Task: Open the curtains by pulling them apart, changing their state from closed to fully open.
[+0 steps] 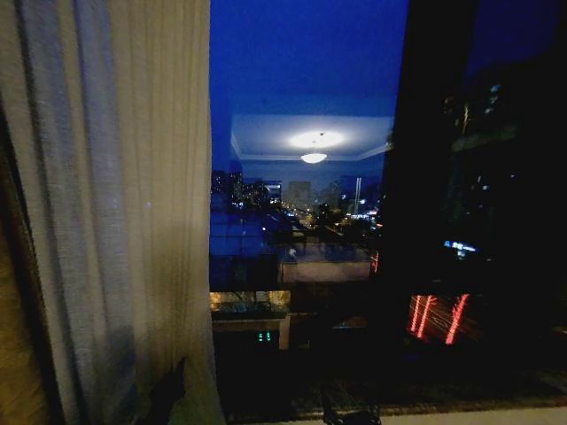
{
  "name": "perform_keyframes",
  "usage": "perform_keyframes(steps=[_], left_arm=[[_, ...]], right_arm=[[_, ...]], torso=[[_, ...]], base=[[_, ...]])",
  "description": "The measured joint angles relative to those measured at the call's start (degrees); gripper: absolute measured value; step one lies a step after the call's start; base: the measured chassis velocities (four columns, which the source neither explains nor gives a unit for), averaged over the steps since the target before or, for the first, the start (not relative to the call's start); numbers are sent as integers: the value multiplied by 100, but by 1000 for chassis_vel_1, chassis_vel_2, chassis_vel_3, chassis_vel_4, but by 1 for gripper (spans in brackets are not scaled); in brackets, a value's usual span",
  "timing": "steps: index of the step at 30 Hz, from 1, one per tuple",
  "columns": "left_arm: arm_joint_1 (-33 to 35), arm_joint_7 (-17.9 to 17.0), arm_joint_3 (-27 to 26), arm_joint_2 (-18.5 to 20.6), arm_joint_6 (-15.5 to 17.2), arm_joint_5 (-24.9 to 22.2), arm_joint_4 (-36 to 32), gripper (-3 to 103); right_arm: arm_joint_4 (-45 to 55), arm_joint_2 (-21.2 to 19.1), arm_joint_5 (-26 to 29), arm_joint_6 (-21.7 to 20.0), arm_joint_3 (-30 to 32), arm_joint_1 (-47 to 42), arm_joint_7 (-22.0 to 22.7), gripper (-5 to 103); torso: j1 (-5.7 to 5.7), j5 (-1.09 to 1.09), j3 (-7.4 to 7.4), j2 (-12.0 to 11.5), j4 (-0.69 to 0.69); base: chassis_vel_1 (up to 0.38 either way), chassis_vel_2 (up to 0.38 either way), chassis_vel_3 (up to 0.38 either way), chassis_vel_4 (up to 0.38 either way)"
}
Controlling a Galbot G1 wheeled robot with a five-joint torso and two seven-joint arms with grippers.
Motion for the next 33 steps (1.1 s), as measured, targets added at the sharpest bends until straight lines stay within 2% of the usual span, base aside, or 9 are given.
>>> perform_keyframes(steps=[4, 9, 12, 13, 18, 22, 33], left_arm=[[-13, -238, -298, 52, -11, -8, 22, 0], [81, -290, -702, 40, -35, 7, 4, 0], [235, -309, -1290, 23, -75, -107, 0, 0], [235, -309, -1290, 23, -75, -107, 0, 0], [466, -317, -2132, 37, -111, -554, 56, 0], [521, -312, -2490, 144, -121, -825, 219, 0], [335, -365, -2879, 476, -175, -1207, 931, 0]], right_arm=[[-5, 0, -4, 5, -17, 15, -4, 100], [-3, 0, 5, 5, 3, 25, -5, 100], [-12, 0, 14, 5, 8, 66, -5, 100], [-12, 0, 14, 5, 8, 66, -5, 100], [-79, 0, 17, 5, -106, 148, -8, 100], [-122, 0, 17, 5, -197, 193, -14, 100], [-147, 0, 36, 5, -201, 221, -20, 100]], torso=[[0, -2, 0, 0, 0], [0, -1, 0, 0, 1], [0, 0, 0, 0, 0], [0, 0, 0, 0, 0], [0, -1, 0, 0, 1], [0, 0, 0, 0, 1], [0, 0, 0, 0, 0]], base=[[0, 0, 0, 0], [0, 0, 0, 0], [0, 0, 0, 0], [0, 0, 0, 0], [0, 0, 0, 0], [0, 0, 0, 0], [0, 0, 0, 0]])
